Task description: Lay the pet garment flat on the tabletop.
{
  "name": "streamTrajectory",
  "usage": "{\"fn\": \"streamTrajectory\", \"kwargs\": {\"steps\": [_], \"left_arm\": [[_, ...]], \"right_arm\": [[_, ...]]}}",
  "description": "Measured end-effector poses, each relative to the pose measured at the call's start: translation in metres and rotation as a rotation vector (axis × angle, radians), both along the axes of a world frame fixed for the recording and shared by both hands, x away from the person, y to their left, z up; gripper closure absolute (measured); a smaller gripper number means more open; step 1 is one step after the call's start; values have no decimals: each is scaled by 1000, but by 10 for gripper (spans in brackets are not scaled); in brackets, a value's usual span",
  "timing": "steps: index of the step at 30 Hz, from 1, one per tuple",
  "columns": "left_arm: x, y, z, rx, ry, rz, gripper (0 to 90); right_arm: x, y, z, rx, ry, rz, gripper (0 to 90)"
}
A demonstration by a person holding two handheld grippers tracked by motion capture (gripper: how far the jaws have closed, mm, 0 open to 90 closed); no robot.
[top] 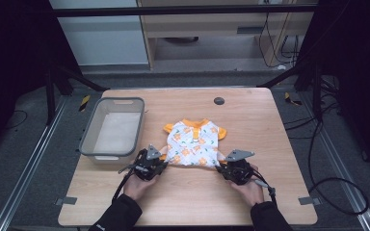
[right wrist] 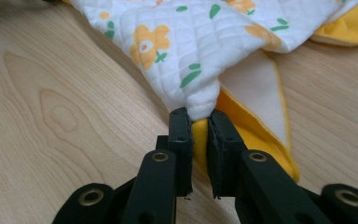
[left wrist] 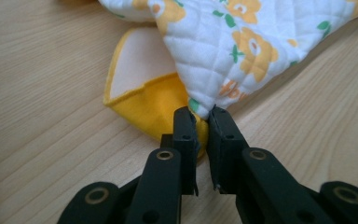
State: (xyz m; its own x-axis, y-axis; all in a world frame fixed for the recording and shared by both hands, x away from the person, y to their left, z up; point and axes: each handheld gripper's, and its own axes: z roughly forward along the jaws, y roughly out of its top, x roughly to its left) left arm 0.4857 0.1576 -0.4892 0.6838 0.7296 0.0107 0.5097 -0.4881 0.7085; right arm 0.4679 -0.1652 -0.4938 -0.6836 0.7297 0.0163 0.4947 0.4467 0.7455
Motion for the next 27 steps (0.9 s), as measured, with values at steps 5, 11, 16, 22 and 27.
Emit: {"fn": "streamTrajectory", "kwargs": {"steps": [5,11,16,22,27], "left_arm": [[-18,8,25,-88,-11,-24,835],[-42,19,52,-155,-23,-55,834],[-52,24,74,-197,-10,-57,832],[-15,15,61,-168,57,36,818],[21,7,27,-145,60,129,692]], "right_arm": [[-9,-7,17,79,-9,12,824],[-31,-12,41,135,-37,47,823],[-40,-21,62,223,-10,55,821],[0,-17,52,233,100,-44,809],[40,-6,13,152,97,-154,737]]}}
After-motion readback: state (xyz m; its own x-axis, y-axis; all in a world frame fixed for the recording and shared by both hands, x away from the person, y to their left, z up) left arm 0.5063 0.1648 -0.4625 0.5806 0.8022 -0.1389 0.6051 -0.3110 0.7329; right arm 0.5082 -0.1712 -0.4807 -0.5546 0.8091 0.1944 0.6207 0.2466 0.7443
